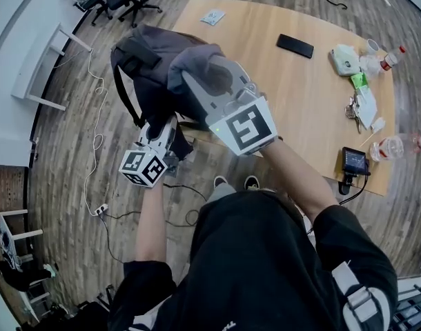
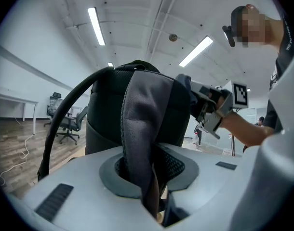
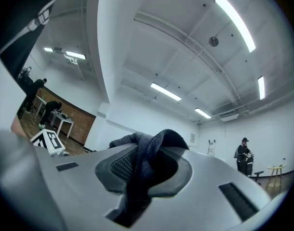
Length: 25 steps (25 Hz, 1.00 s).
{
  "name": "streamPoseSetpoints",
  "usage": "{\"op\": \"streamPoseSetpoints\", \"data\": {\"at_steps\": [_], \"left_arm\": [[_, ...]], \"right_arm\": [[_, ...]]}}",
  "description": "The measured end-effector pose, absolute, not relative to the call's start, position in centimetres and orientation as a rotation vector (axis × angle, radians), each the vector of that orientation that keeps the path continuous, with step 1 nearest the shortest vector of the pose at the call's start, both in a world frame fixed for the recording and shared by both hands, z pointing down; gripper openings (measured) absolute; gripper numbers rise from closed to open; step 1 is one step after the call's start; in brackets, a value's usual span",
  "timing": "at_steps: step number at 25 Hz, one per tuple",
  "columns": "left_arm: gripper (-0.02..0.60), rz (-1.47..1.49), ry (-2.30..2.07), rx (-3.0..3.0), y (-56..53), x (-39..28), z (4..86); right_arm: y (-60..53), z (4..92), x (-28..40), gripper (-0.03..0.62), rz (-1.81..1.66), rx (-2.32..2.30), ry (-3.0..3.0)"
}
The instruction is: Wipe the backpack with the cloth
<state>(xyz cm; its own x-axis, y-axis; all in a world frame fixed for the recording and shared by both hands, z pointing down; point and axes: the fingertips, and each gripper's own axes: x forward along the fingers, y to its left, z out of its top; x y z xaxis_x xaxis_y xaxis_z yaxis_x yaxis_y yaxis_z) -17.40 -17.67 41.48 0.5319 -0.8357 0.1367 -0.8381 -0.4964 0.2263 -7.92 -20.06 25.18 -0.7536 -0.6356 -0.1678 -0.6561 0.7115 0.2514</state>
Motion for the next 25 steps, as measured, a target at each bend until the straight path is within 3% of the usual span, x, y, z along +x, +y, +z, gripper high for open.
{"op": "streamPoseSetpoints", "data": {"at_steps": [4, 14, 19, 25], "left_arm": [[0.081, -0.019, -1.421, 2.487, -17.9, -18.3, 40.9], [0.081, -0.016, -1.420, 2.496, -17.9, -18.0, 41.7], [0.081, 0.001, -1.408, 2.504, -17.7, -17.7, 41.9], [0.081, 0.035, -1.417, 2.500, -17.2, -17.9, 41.7]], "right_arm": [[-20.9, 23.1, -11.5, 0.066, 0.599, -0.976, 2.983], [-18.0, 32.4, -6.6, 0.064, 0.222, -1.025, 3.016], [-17.4, 43.7, -6.5, 0.065, -0.011, -1.074, 3.280], [-17.3, 58.9, -6.3, 0.066, -0.523, -1.142, 3.485]]}}
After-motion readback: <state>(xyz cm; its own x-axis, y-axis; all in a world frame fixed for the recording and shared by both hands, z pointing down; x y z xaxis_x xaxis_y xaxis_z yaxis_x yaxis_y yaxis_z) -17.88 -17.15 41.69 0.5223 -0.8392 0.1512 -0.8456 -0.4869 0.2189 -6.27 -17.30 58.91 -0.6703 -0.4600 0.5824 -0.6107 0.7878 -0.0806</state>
